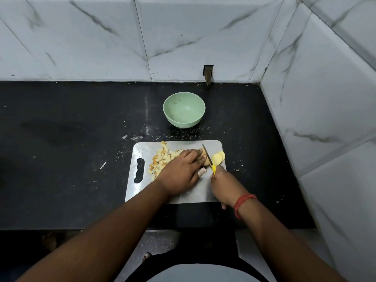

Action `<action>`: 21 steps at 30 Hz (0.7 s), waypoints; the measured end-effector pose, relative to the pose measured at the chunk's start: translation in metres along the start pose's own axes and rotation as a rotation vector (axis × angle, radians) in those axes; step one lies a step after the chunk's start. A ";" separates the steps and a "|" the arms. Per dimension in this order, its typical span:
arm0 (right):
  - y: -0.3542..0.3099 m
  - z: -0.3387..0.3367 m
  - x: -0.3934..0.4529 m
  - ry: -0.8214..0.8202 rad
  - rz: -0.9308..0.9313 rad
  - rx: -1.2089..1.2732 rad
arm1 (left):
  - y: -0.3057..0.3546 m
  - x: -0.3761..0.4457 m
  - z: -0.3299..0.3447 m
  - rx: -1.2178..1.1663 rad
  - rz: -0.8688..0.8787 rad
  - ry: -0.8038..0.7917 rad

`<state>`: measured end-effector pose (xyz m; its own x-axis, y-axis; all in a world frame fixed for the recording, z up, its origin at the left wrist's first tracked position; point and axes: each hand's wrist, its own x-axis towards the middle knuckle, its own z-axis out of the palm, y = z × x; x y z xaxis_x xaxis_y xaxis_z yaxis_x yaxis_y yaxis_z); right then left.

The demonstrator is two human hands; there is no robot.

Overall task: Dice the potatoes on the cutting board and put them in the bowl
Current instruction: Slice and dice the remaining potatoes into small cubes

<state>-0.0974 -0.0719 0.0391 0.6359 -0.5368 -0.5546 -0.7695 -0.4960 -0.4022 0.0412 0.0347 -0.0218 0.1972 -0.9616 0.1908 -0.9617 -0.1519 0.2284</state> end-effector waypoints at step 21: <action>-0.012 -0.007 0.031 -0.031 -0.003 -0.187 | -0.008 0.002 0.009 0.043 0.067 0.024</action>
<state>-0.0682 -0.0873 0.0315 0.6335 -0.5158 -0.5768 -0.7417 -0.6171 -0.2628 0.0478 0.0324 -0.0316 0.1366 -0.9643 0.2269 -0.9799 -0.0979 0.1738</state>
